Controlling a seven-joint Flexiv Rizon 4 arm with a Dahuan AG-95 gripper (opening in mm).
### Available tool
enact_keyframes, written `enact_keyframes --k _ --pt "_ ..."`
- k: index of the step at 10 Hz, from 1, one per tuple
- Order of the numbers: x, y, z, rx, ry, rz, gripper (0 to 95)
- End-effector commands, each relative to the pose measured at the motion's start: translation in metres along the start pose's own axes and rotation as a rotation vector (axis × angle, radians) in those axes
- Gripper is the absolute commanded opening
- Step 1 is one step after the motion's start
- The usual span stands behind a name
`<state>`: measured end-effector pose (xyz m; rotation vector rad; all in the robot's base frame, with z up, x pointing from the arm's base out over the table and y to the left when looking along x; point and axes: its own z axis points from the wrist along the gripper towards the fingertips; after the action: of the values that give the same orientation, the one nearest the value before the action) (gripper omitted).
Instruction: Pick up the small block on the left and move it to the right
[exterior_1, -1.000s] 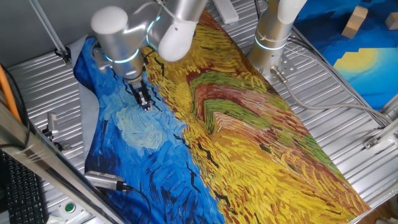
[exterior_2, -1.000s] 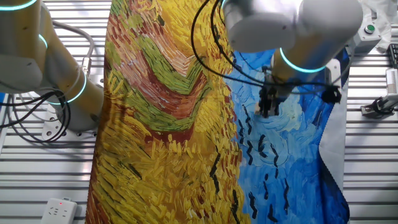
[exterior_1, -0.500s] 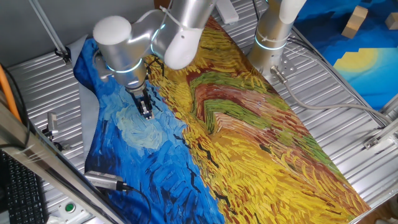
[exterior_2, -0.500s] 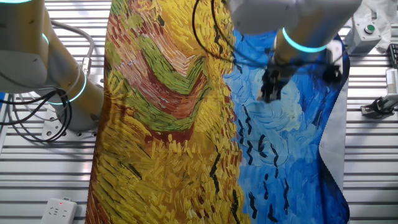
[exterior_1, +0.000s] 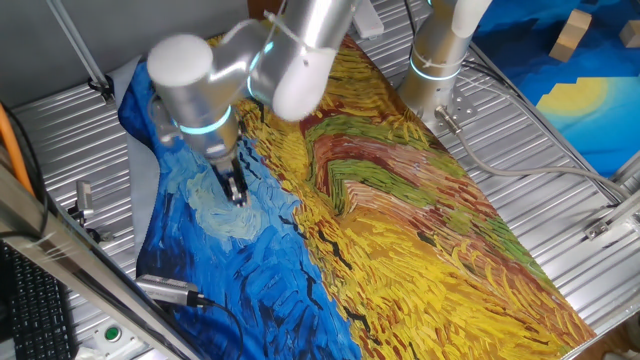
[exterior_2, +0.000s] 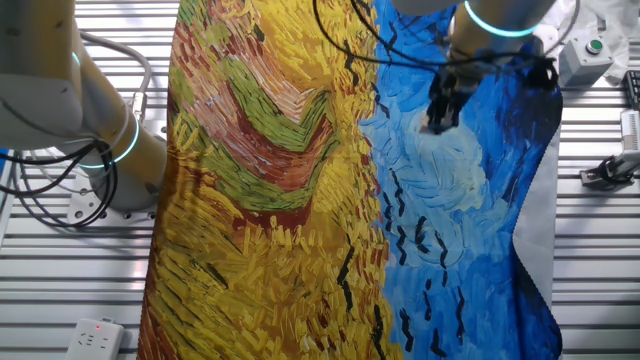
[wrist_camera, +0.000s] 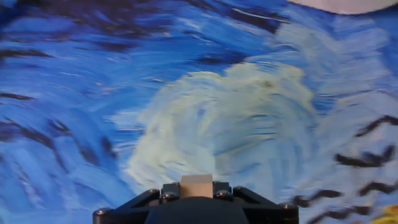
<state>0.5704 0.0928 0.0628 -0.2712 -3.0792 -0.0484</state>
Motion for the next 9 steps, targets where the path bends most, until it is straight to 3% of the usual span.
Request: enact_keyframes --k 1,6,9 --pt "0.001 0.008 0.0 -0.002 -0.008 -0.002 0.0" --pt "-0.017 0.028 -0.009 -0.004 -0.003 0.016 0.0" --pt "-0.017 0.029 -0.008 -0.001 -0.003 0.017 0.0"
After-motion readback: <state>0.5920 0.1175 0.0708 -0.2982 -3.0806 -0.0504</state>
